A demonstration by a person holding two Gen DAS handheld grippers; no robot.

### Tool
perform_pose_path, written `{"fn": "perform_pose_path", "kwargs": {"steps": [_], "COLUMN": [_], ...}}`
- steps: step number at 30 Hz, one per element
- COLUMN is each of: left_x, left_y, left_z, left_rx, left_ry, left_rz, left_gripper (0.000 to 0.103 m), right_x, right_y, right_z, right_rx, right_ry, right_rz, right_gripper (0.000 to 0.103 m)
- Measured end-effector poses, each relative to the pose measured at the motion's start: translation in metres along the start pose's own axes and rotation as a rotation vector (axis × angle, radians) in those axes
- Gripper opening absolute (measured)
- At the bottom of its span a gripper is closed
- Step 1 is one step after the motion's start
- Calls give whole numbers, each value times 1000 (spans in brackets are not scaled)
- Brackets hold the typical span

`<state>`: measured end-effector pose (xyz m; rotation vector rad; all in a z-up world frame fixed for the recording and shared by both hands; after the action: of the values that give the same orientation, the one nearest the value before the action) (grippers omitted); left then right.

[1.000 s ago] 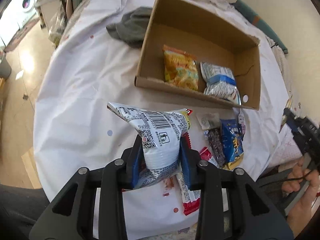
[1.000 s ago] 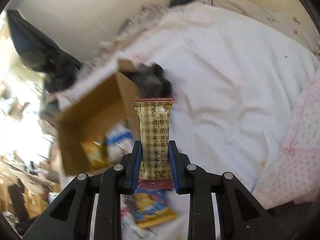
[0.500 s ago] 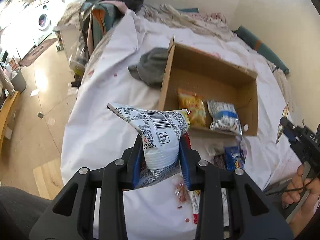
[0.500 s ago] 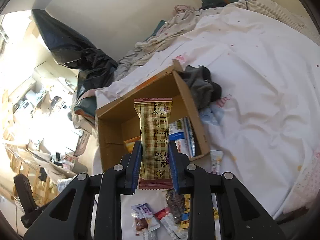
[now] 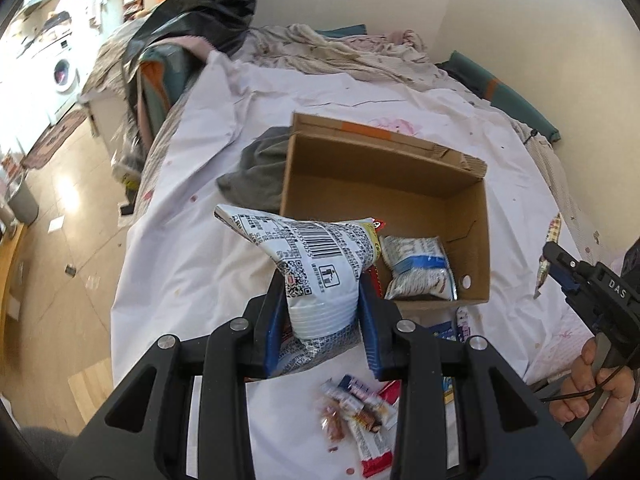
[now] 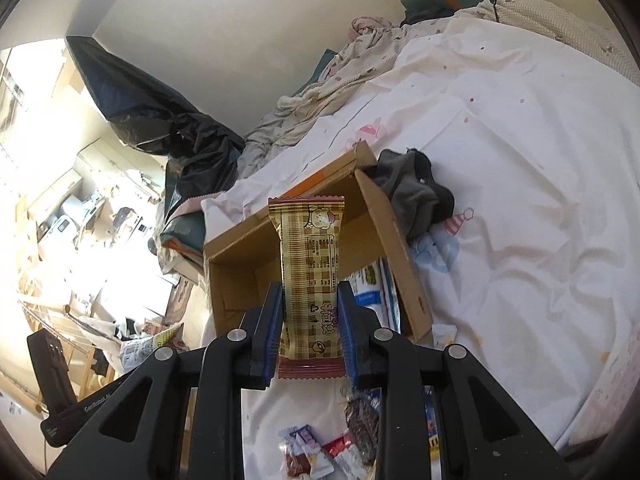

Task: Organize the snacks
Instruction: 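Lower the white-red bag into the box with left tool while right tool lowers wafer bar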

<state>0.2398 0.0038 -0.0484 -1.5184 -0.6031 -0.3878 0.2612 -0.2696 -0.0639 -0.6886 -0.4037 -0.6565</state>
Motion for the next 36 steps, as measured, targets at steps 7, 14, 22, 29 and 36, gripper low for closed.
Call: {"fn": "perform_pose_path", "kwargs": {"steps": [7,14,22,29,36], "left_x": [18,26,24,22,21], "left_y": [18,44,86,101,110], "left_z": [-21,-29,-33,-31,-32], "left_rx": [-19,-21,-23,-21,-29], "left_ry": [38,65,61,56,49], "left_rz": [-1,20,54,61,73], "left_gripper": [29,29,29,30,30], "right_x": [10,11,-2,-21,-34], "right_y": [22,50,87,107,120], "right_z": [-7,-7,-12,-10,-10], "right_rx": [-44,-72,-115,-107,-105], "right_ry": [-21,-73,-115,-145,-144], "right_rz": [28,87,189,258,317], "right_gripper": [27,28,28,28,28]}}
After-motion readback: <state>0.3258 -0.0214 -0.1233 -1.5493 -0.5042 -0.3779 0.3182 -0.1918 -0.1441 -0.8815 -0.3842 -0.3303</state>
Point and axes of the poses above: each gripper's, at about its wrist camera, not at the fingertips, and y roughly the way its jaws point, z to its left, x to its top, the point moved 9 cm from there along y, roughly the way its jaws point, and after that the axes turned 9 degrees about x, right-handed, at the moved point
